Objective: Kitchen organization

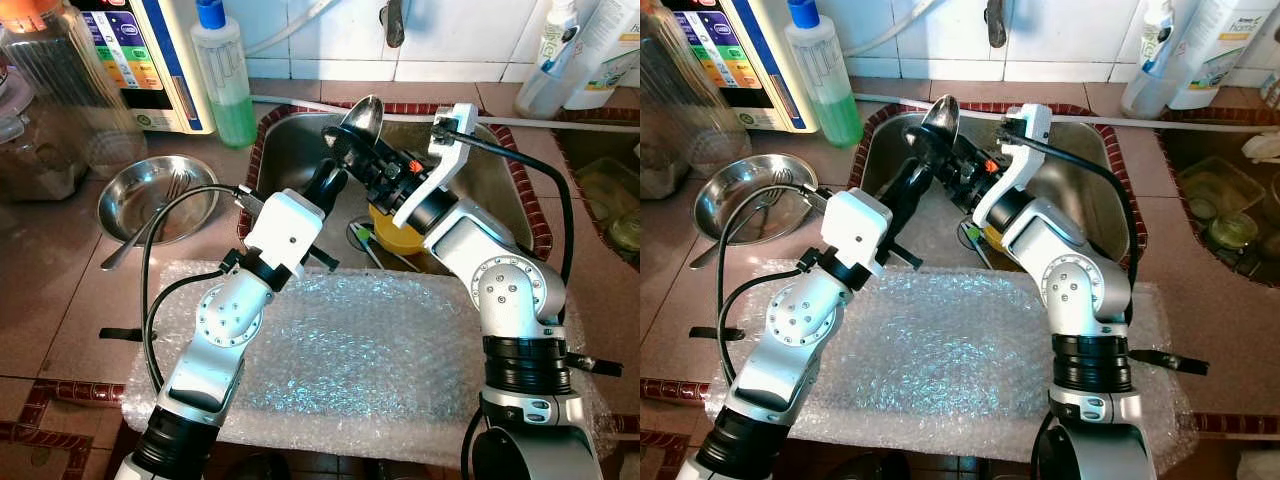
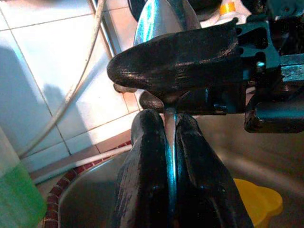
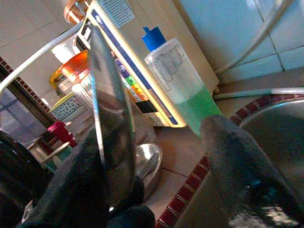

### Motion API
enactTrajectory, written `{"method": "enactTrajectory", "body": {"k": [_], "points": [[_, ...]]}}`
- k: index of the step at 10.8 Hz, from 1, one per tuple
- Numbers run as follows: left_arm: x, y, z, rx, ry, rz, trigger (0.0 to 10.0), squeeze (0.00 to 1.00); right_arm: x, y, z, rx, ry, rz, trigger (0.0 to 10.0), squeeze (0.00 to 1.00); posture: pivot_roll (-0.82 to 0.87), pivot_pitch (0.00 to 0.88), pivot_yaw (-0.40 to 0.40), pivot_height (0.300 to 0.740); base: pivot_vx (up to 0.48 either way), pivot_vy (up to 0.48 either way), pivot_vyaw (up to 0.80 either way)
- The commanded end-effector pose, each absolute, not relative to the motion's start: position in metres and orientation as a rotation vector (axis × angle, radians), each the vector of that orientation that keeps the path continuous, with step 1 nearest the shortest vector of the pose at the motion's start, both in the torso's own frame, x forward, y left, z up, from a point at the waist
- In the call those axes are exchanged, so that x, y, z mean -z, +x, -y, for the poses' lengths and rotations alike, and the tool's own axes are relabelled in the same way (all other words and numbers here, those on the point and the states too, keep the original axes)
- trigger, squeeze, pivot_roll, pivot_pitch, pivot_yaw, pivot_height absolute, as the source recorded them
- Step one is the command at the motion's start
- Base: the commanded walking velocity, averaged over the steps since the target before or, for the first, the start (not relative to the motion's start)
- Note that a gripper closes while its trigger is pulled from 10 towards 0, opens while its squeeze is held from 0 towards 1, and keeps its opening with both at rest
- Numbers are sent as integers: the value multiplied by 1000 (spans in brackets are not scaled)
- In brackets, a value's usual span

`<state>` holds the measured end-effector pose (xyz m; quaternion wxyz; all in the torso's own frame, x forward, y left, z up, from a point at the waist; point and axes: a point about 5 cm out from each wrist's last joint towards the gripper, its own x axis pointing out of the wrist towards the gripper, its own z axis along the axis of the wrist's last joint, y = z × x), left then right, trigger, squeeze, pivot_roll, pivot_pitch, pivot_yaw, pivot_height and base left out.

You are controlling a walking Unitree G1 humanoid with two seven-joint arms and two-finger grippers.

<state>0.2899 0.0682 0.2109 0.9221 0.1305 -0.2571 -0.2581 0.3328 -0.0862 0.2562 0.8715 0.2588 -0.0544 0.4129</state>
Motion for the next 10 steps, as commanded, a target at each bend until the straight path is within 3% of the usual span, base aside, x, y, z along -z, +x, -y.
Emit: {"method": "enactTrajectory", "body": {"k": [1, 8, 9, 10], "points": [[-215, 286, -67, 550, 268, 560, 0, 0, -259, 335, 90, -839, 535, 128, 0, 0, -136, 230, 62, 740, 0, 0, 0], [-215, 287, -68, 551, 270, 564, 0, 0, -259, 337, 90, -839, 534, 129, 0, 0, -132, 230, 61, 740, 0, 0, 0], [-223, 293, -75, 668, 408, 612, 4392, 0, -275, 348, 91, -778, 395, 249, 0, 0, -130, 224, 61, 740, 0, 0, 0], [-222, 292, -75, 674, 405, 611, 4627, 0, -277, 350, 93, -754, 381, 264, 0, 0, -130, 224, 61, 740, 0, 0, 0]]}}
